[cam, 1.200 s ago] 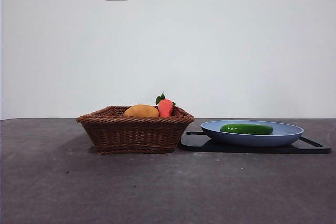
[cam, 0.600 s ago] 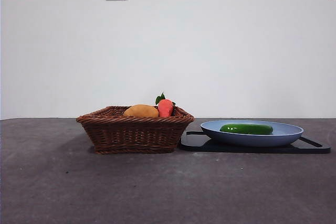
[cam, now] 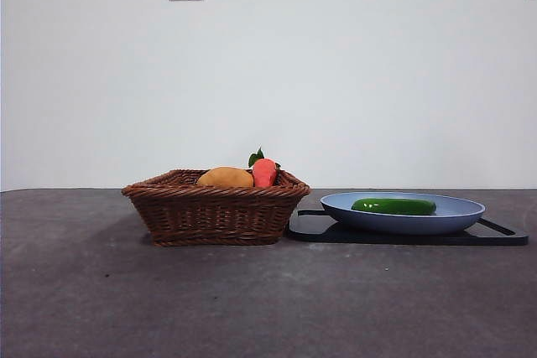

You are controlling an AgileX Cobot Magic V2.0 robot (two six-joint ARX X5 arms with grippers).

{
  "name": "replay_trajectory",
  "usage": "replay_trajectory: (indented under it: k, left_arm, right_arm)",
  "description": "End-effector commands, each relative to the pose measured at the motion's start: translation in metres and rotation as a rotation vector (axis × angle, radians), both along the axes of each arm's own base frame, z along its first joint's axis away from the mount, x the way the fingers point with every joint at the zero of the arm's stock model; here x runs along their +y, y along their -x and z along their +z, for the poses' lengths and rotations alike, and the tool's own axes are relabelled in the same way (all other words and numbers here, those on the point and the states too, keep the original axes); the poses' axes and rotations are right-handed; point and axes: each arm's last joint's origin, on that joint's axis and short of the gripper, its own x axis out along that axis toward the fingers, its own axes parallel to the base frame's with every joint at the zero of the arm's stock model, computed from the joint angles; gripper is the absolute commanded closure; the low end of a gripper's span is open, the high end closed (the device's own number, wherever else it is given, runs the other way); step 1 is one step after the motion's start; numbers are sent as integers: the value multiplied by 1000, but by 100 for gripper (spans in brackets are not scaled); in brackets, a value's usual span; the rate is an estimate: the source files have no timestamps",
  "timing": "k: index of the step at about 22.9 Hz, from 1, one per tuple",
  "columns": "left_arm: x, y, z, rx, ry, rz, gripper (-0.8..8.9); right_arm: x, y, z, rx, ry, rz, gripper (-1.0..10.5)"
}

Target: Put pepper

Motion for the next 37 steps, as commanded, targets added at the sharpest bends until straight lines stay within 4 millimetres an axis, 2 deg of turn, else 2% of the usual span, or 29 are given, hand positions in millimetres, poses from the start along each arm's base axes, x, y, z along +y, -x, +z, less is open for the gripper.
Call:
replay_trajectory:
  k: [1, 4, 7, 11, 13, 16, 21, 24, 28, 32, 37]
  left_arm:
    - [0, 0, -2, -3, 4, 0, 805]
    - [0, 0, -2, -3, 4, 0, 805]
    - [0, 0, -2, -3, 4, 0, 805]
    - [0, 0, -2, -3, 4, 0, 805]
    - [0, 0, -2, -3, 4, 0, 805]
    - [0, 0, -2, -4, 4, 0, 805]
    - [0, 0, -2, -3, 4, 0, 805]
    - [0, 0, -2, -3, 4, 0, 805]
    - [0, 0, -2, -3, 4, 0, 805]
    - [0, 0, -2, -3, 4, 0, 805]
    - [0, 0, -2, -3, 4, 0, 805]
  right_arm:
    - [0, 1, 3, 1, 3, 5, 936]
    - [0, 0, 3, -2, 9, -1, 939]
    - [-7, -9, 6, -126, 189, -168, 936]
    - [-14, -16, 12, -229, 271, -290, 936]
    - [-22, -13, 21, -333, 323, -364, 936]
    - [-32, 5, 36, -484, 284, -447, 936]
    - [-44, 48, 53, -671, 351, -609, 936]
    - [-46, 67, 55, -772, 214, -728, 936]
    - [-47, 69, 24, -871, 123, -789, 936]
    - [-48, 63, -30, -952, 26, -830, 936]
    - [-47, 54, -101, -955, -63, -831, 936]
